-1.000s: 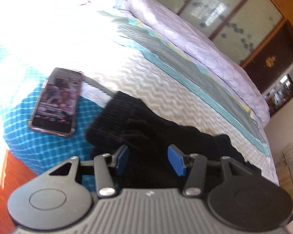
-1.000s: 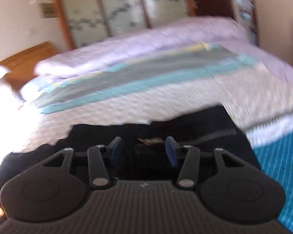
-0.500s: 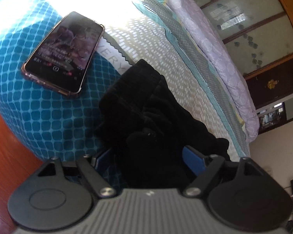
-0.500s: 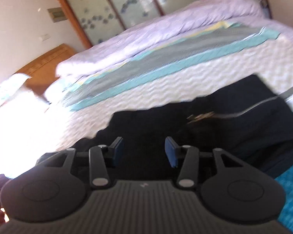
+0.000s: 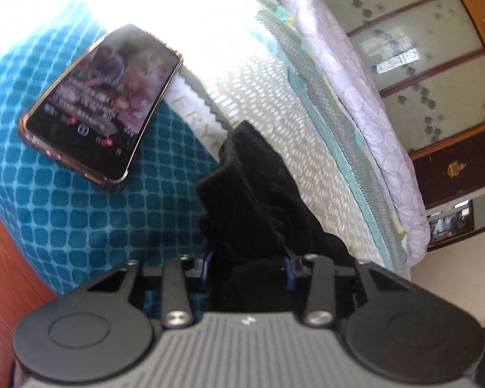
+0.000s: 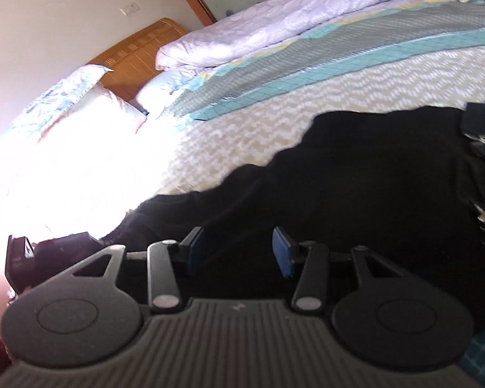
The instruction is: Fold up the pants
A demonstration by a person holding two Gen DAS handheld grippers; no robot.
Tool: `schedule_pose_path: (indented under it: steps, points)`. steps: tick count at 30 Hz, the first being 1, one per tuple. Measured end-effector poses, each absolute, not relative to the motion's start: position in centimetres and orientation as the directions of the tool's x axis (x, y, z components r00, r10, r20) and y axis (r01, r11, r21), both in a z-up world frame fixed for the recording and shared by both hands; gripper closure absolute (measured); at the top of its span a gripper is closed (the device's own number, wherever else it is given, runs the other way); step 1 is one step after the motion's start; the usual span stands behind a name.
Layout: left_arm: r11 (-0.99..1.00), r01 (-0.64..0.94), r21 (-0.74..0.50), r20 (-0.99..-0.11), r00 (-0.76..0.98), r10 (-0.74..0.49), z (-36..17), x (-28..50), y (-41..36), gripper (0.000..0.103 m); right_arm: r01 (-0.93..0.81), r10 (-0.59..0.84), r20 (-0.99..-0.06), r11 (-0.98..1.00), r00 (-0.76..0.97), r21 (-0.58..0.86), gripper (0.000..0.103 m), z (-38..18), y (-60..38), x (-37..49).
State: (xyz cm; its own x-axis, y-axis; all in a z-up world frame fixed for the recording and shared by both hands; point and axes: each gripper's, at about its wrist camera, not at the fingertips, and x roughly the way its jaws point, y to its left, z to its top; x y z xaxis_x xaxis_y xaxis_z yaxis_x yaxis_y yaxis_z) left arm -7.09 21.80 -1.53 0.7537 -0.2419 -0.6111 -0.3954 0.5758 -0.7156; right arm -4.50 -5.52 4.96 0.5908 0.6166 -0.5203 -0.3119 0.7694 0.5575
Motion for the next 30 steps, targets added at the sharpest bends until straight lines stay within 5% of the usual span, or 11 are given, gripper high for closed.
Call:
schedule_pose_path:
  steps: [5, 14, 17, 21, 25, 30]
  points:
    - [0.729, -0.295, -0.617, -0.590, 0.786, -0.182, 3.1, -7.3, 18.4, 0.067, -0.304, 0.696, -0.618, 0.717, 0.366, 0.628, 0.056, -0.5, -1.3, -2.3]
    - [0.970, 0.141, -0.196, -0.528, 0.819, -0.226, 10.3, -5.9, 3.6, 0.067, -0.123, 0.706, -0.455, 0.602, 0.543, 0.789, 0.061, 0.5, -10.0, -3.2]
    - [0.948, 0.300, -0.107, -0.588, 0.749, -0.304, 9.0, -4.9, -3.1, 0.056, -0.045, 0.635, -0.425, 0.586, 0.645, 0.809, 0.061, 1.0, -14.9, -4.6]
    - [0.906, 0.409, -0.114, -0.725, 0.589, -0.357, 4.9, -4.4, -8.4, 0.049, 0.027, 0.540, -0.414, 0.585, 0.733, 0.811, 0.060, 1.3, -19.3, -6.2]
    - [0.882, 0.457, -0.113, -0.681, 0.611, -0.403, 6.0, -7.0, -7.3, 0.043, 0.033, 0.520, -0.393, 0.571, 0.758, 0.820, 0.058, 1.1, -20.7, -6.7]
    - [0.911, 0.316, -0.264, -0.608, 0.679, -0.412, 8.2, -8.0, -1.2, 0.028, -0.007, 0.600, -0.395, 0.556, 0.695, 0.831, 0.034, 0.5, -19.0, -5.6]
